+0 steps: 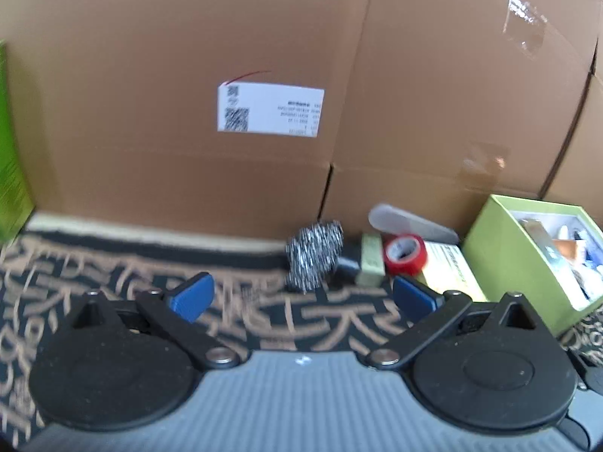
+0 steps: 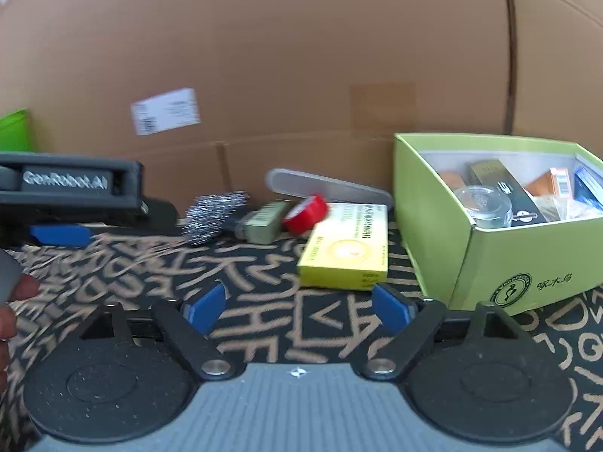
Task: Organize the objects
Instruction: 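Grasp the steel wool with the left tool while the right tool grasps the yellow medicine box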
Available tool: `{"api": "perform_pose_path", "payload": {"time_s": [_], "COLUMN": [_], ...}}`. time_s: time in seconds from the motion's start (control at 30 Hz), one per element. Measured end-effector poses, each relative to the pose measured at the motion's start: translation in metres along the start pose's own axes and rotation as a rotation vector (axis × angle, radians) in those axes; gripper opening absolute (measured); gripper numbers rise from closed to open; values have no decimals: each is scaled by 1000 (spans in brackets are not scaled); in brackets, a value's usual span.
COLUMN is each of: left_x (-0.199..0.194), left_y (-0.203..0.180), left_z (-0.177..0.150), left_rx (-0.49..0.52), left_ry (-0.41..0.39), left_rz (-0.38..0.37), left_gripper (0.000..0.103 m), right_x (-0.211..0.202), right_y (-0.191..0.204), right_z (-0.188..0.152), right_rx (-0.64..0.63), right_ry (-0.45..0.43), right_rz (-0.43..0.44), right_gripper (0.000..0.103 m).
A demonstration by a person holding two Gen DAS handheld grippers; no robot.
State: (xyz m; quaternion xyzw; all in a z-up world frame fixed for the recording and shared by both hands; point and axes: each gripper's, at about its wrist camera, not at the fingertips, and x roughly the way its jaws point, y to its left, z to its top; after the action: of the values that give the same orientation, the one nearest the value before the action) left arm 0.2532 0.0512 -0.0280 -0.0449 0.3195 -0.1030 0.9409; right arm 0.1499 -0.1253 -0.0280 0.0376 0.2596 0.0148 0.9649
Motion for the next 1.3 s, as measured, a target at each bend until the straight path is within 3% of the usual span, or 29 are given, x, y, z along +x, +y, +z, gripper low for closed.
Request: {"api": "perform_pose_path", "payload": {"time_s": [0.13, 0.3, 0.43, 0.5, 0.53, 0.57, 0.8, 1.0, 1.3], "left_x": [28, 63, 82, 89, 92, 93, 92, 85, 52], "left_y": [1, 9, 10, 9, 10, 11, 12, 5, -10], "left_z": [10, 18, 18, 17, 16, 16, 16, 11, -7], "left_rx": [9, -58, -94, -92, -97, -108, -128, -108, -67], "left_ry": [2, 60, 89, 105, 108, 110, 141, 163, 194], "left_rz": [-20, -64, -80, -80, -90, -96, -136, -132, -121], "left_gripper": [99, 84, 82, 76, 75, 74, 45, 28, 24], "right_x": [23, 46, 56, 59, 59, 59, 50, 38, 2], "right_y": [4, 6, 0, -4, -4, -4, -6, -5, -15], "right_z": [4, 4, 7, 9, 9, 9, 5, 4, -13], "right_rx": [40, 76, 132, 154, 155, 149, 147, 144, 109], "right_ry": [12, 51, 59, 61, 60, 57, 40, 47, 67], "right_rz": [-106, -197, -239, -254, -257, -256, -226, -201, -97], "right_gripper": [87, 87, 86, 85, 79, 72, 71, 71, 71]}}
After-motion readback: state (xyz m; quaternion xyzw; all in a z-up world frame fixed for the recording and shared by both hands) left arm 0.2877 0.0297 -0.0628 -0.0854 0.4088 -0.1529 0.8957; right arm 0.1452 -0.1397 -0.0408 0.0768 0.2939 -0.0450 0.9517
